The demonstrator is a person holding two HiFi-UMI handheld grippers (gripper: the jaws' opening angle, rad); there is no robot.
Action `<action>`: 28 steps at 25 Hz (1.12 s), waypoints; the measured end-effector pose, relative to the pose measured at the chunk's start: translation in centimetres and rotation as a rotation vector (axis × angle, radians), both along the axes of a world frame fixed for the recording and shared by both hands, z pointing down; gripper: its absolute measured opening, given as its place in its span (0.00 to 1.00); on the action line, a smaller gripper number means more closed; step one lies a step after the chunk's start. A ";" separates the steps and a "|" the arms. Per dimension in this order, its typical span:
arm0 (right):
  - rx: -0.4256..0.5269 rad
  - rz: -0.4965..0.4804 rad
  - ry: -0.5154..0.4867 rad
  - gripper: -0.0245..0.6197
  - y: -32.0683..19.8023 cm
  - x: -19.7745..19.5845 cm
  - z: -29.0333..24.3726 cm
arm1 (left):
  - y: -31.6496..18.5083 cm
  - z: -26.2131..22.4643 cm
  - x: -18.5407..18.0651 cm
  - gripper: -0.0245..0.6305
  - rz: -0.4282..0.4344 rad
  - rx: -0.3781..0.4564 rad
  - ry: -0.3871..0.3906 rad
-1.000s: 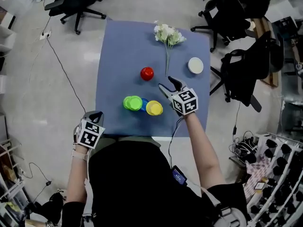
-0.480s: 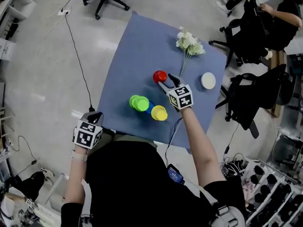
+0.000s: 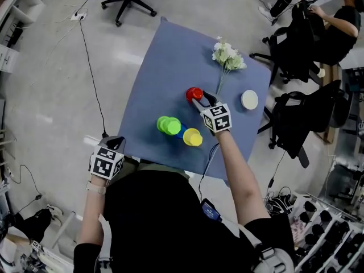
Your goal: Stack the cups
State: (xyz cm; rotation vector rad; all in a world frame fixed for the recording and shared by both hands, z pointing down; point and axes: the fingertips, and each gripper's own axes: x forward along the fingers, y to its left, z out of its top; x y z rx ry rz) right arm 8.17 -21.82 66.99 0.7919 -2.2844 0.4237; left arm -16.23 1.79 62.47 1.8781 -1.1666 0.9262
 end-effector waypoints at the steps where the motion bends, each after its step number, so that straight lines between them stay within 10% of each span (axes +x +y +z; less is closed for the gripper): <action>1: 0.006 0.007 -0.006 0.38 0.0 0.0 -0.6 | -0.1 -0.1 0.0 0.06 0.005 0.004 0.001; 28: 0.108 0.262 -0.050 0.37 8.1 0.0 -16.5 | -6.0 -2.5 3.0 0.06 0.351 0.141 0.124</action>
